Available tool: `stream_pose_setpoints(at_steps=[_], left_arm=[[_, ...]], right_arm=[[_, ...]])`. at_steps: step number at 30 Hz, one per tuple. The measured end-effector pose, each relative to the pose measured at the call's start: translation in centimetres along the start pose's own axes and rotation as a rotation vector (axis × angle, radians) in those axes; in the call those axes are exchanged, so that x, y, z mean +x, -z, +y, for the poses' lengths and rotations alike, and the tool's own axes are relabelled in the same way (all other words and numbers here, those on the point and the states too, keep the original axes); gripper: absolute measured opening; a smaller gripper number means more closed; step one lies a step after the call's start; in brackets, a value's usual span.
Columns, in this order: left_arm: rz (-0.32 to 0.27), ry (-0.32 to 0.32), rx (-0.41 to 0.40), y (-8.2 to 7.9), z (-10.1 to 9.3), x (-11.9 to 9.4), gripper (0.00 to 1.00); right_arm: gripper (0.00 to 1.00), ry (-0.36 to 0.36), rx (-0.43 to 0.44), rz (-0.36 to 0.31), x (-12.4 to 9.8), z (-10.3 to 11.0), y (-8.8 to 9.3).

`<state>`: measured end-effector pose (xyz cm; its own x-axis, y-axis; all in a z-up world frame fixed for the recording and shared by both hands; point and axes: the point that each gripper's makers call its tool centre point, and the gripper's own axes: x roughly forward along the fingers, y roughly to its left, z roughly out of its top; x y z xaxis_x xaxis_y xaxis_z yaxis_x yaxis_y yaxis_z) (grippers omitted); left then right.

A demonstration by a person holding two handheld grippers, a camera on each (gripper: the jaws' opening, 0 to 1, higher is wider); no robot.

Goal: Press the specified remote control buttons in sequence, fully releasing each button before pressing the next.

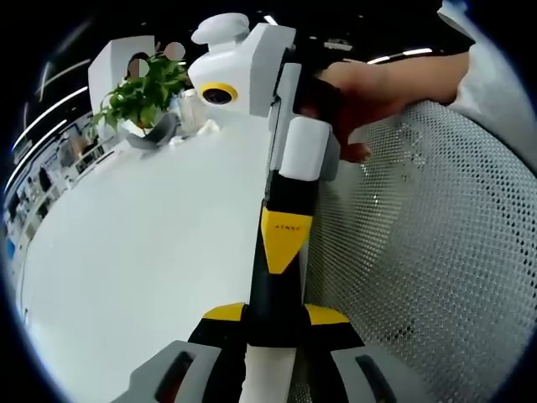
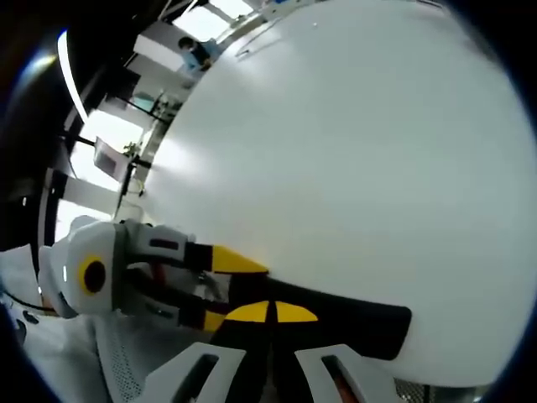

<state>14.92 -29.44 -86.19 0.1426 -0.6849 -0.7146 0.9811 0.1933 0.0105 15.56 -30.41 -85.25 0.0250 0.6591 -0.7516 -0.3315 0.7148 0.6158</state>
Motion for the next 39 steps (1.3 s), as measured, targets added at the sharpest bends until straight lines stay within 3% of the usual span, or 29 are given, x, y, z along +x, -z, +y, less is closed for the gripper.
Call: stream_pose_setpoints(at_steps=[39], left_arm=[[0.002,-0.001,0.002,-0.05,0.03,-0.01,0.25]], right_arm=[[0.00,-0.016,0.013,0.016,-0.28,0.20,-0.05]])
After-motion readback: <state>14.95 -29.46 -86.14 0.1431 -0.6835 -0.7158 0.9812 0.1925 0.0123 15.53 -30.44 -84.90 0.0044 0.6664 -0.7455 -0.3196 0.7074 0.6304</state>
